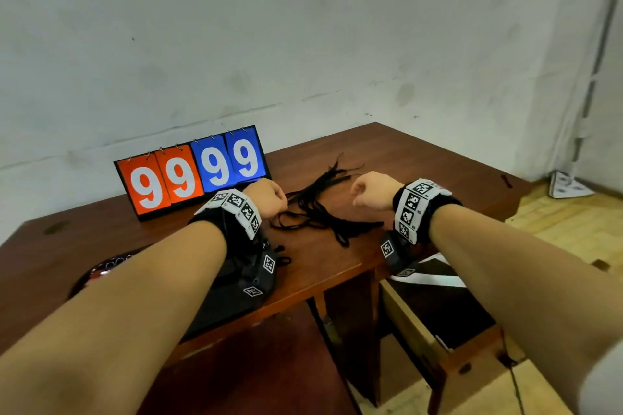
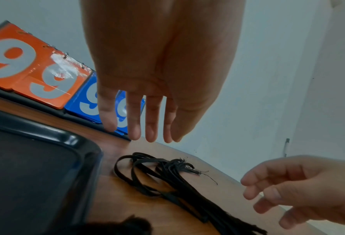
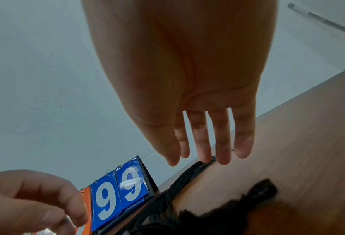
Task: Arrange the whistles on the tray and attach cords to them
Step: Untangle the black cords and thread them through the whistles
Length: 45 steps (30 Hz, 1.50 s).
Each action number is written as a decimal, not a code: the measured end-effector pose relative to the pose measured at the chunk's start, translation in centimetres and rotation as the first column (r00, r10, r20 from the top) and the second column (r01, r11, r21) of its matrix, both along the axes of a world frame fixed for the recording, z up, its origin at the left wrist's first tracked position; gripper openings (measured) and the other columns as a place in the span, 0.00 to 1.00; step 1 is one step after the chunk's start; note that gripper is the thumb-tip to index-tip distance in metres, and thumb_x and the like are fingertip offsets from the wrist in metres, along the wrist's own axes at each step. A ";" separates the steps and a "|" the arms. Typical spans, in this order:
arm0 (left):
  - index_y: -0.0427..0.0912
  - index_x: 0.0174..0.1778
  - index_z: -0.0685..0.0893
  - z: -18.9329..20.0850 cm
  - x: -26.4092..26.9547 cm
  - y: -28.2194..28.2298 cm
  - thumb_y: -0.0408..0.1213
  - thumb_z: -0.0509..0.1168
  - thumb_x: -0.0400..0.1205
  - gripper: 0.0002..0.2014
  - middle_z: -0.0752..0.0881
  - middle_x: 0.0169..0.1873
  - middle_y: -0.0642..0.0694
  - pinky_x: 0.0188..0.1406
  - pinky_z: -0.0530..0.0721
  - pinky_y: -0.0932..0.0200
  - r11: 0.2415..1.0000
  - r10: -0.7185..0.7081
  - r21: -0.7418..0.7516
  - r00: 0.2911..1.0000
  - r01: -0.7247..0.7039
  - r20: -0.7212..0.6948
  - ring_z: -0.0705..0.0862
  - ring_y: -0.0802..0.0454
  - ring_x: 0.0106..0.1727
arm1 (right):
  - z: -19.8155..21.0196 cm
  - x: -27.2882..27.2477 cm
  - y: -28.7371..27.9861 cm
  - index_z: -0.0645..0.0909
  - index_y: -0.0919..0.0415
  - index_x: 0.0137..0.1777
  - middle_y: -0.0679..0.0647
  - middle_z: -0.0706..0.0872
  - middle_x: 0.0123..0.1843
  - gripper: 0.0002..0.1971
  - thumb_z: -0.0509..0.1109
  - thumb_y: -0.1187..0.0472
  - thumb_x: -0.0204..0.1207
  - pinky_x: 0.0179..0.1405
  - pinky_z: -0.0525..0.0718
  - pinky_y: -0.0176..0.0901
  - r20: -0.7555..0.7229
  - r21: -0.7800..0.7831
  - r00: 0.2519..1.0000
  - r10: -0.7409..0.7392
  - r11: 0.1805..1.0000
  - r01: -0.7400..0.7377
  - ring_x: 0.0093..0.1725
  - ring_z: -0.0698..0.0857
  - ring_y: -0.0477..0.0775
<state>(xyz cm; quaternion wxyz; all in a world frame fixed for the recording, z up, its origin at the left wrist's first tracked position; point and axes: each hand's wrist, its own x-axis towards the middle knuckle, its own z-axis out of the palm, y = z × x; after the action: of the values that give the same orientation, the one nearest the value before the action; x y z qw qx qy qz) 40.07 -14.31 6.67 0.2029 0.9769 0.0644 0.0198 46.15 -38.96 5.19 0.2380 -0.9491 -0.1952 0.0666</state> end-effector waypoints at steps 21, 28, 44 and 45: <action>0.44 0.43 0.91 -2.0 5.6 -0.6 0.28 0.66 0.79 0.10 0.91 0.45 0.46 0.50 0.86 0.57 0.995 0.069 -0.073 0.997 -0.068 0.016 0.88 0.48 0.49 | -1.9 4.7 3.6 0.86 0.54 0.58 0.48 0.86 0.54 0.12 0.74 0.57 0.76 0.56 0.81 0.44 -0.023 0.046 0.990 0.138 0.990 -0.137 0.54 0.83 0.50; 0.40 0.38 0.85 1.8 4.2 -1.4 0.21 0.62 0.79 0.11 0.89 0.33 0.34 0.46 0.90 0.42 0.861 0.119 -0.508 0.970 0.006 0.213 0.87 0.38 0.34 | 0.7 2.8 5.0 0.81 0.64 0.64 0.63 0.90 0.55 0.13 0.62 0.59 0.85 0.41 0.83 0.46 -0.277 0.560 0.957 0.089 0.824 0.086 0.47 0.86 0.56; 0.40 0.38 0.85 3.4 0.6 -0.2 0.23 0.59 0.78 0.12 0.89 0.46 0.38 0.36 0.84 0.55 0.850 0.066 -0.526 0.997 -0.041 0.030 0.85 0.47 0.45 | 3.6 1.1 8.5 0.82 0.67 0.48 0.61 0.87 0.43 0.10 0.61 0.75 0.83 0.43 0.89 0.46 -0.361 0.882 0.871 0.333 0.426 0.202 0.41 0.89 0.56; 0.41 0.42 0.85 3.1 0.9 0.1 0.24 0.59 0.79 0.11 0.88 0.46 0.39 0.35 0.82 0.57 0.839 0.107 -0.539 0.994 -0.071 0.036 0.84 0.48 0.45 | 3.9 0.9 8.5 0.82 0.66 0.47 0.61 0.87 0.42 0.11 0.59 0.77 0.82 0.40 0.89 0.45 -0.335 0.883 0.878 0.341 0.438 0.167 0.40 0.89 0.56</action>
<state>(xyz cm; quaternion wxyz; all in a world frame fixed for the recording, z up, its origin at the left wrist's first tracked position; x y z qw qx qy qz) 40.94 -14.21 9.81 0.4688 0.8759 0.1060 0.0421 47.09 -30.50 9.06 0.7376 -0.6195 -0.1873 0.1927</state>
